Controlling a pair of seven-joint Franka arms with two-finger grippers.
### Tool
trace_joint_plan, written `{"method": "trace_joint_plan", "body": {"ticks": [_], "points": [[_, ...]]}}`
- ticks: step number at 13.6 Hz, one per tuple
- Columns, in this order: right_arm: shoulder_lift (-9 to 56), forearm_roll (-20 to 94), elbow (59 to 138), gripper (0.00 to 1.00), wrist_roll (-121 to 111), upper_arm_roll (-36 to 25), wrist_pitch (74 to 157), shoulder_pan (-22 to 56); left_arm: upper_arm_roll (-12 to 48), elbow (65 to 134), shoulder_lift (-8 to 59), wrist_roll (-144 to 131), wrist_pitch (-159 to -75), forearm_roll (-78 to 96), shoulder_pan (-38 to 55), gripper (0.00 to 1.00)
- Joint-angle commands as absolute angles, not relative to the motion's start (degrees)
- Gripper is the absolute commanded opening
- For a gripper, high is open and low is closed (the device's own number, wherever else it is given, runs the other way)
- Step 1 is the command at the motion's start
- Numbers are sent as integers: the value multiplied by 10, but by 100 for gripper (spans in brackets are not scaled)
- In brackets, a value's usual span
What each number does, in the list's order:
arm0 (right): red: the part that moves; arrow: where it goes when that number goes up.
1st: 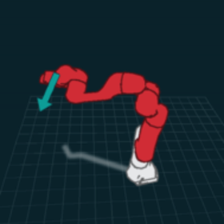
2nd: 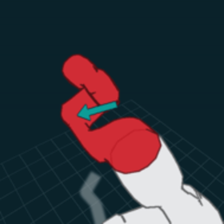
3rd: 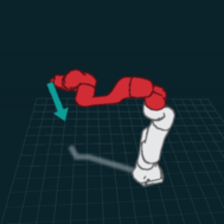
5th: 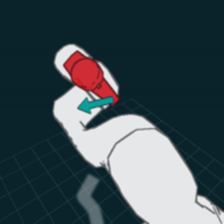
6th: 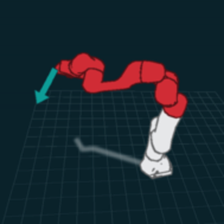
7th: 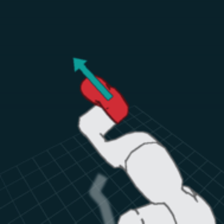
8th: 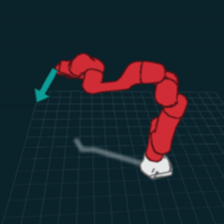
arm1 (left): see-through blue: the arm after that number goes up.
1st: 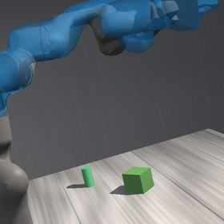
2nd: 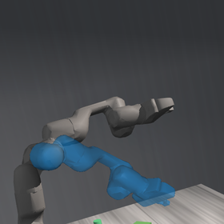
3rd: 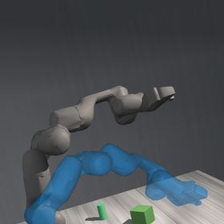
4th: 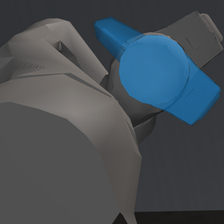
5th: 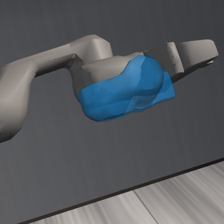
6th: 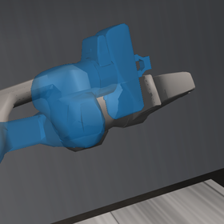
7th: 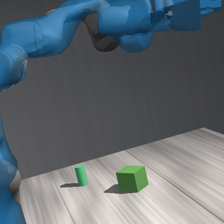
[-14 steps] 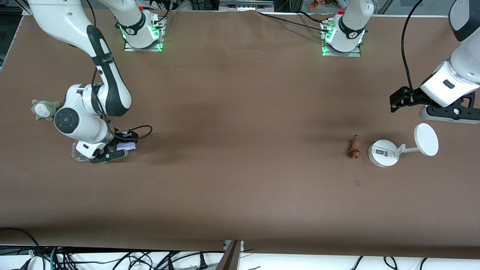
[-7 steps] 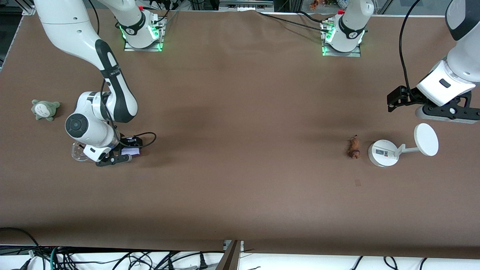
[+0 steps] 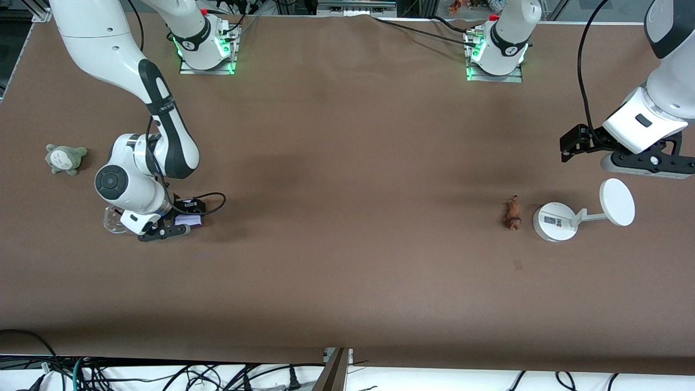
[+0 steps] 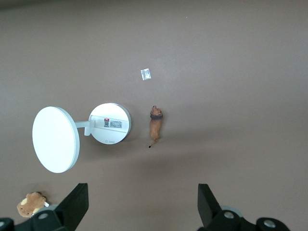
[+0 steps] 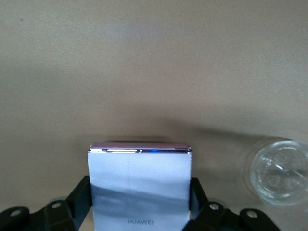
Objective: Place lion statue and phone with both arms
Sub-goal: 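Lower the phone onto the table beside the glass cup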
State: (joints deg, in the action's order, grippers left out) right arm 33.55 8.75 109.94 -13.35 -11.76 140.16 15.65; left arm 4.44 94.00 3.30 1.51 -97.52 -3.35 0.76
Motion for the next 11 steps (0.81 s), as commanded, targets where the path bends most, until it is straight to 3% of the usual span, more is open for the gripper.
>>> {"method": "trace_joint_plan", "body": {"ticks": [1,4,8,11], "points": [[345,102,1099,42,-137,-117,1419,156,46,923,39,20,-962,-44,9,100],[345,102,1097,99,-134,-116,1419,156,45,922,39,23,-962,-44,8,100],[312,102,1087,100,-127,-116,1376,158,46,922,39,22,-962,-45,8,100],[245,102,1053,100,-91,-115,1242,161,46,922,39,22,-962,-45,8,100]]}}
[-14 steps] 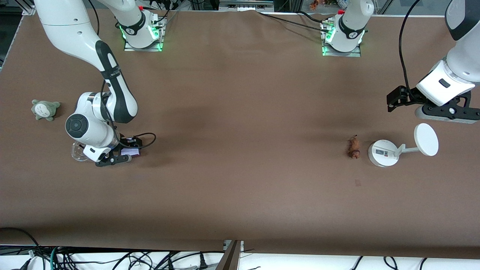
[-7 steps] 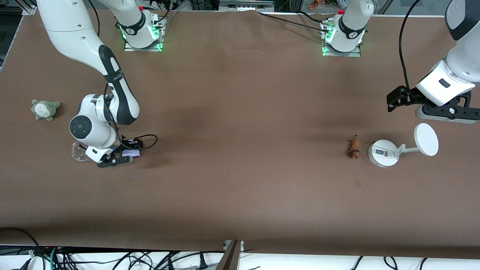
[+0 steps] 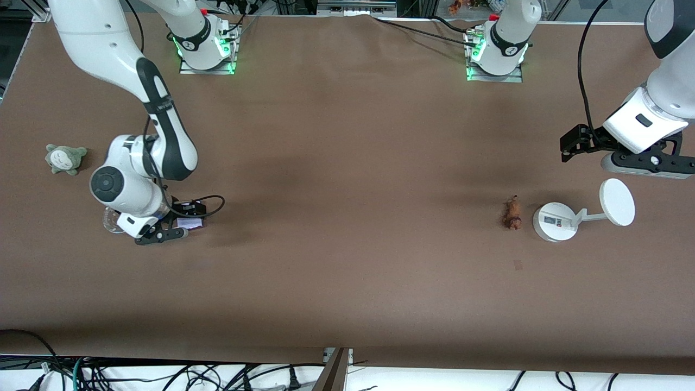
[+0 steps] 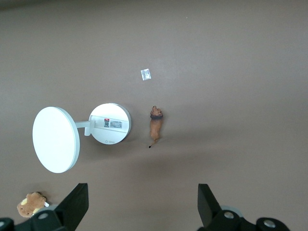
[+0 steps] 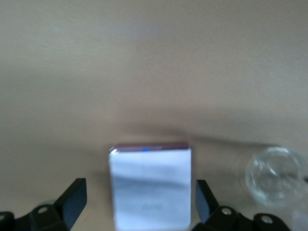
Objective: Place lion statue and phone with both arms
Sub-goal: 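Open the right gripper to release the phone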
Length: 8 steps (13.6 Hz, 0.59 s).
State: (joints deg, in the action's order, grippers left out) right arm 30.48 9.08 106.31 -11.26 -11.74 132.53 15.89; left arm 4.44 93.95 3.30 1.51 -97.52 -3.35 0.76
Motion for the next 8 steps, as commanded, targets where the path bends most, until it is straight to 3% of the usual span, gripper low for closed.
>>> {"method": "trace_joint_plan", "body": {"ticks": [1,4,8], "points": [[223,102,1035,100,-71,-115,1184,163,46,922,39,22,-962,-45,8,100],[175,98,938,100,-5,-113,984,166,47,922,39,24,-962,-45,9,100],[166,91,764,100,41,-116,736,171,47,922,39,24,-962,-45,9,100]]}}
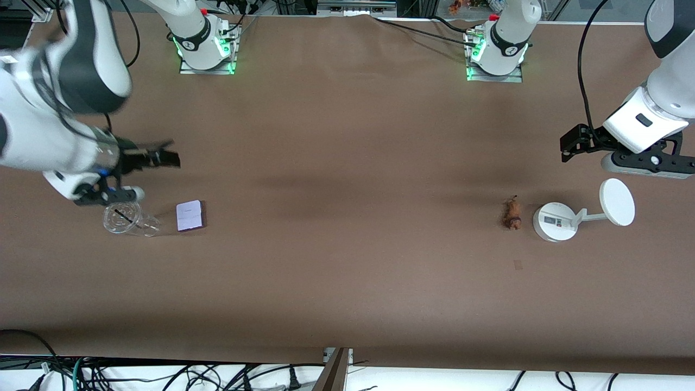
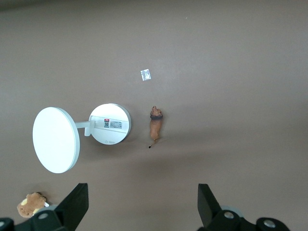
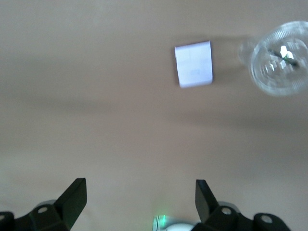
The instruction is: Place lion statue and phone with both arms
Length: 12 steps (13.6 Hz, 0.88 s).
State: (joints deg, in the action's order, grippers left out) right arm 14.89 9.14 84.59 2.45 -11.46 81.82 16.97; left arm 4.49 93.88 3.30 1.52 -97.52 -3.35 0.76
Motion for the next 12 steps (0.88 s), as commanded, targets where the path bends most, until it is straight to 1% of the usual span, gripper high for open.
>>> {"method": "trace_joint_plan", "body": {"ticks": [1,2,4,7,12], "points": [[160,88,735,100,41,-117,698,171,47,922,39,24,-962,-45,8,100],[148,77,722,100,41,-118,673,171,47,922,39,24,-962,-45,9,100],[114,38,725,100,41,-113,657,171,47,922,39,24,-962,-45,9,100],[120,33,744,100,42,-117,650,168,47,922,39,24,-962,-45,8,100],[120,33,746,100,42,-113,649,182,46,922,39,25,-962,-45,8,100]]}}
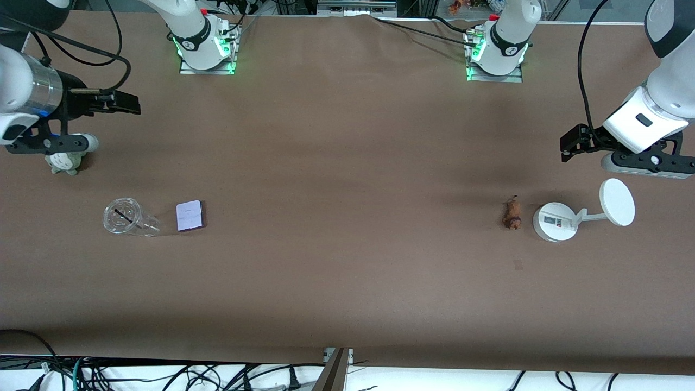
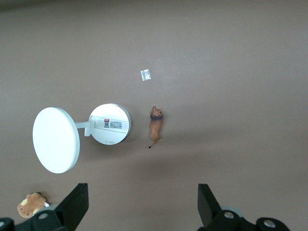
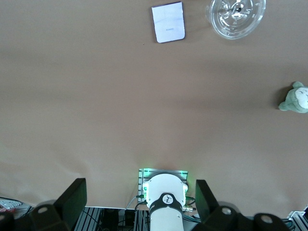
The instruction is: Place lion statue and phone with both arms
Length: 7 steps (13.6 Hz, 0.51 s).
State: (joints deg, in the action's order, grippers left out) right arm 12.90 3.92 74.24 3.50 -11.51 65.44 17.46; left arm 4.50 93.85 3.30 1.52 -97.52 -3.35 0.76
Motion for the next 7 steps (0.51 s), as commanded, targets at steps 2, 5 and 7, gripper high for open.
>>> {"method": "trace_joint_plan", "body": {"ticks": [2,5,7], "points": [[120,33,747,100,40,-113,639,183,46,922,39,25,-962,-45,8,100],[120,33,748,100,38,-91,613,164,46,922,39,24,-962,-45,8,100],[114,28,755,100,38,-24,605,97,46,922,39,24,-962,-45,8,100]]}}
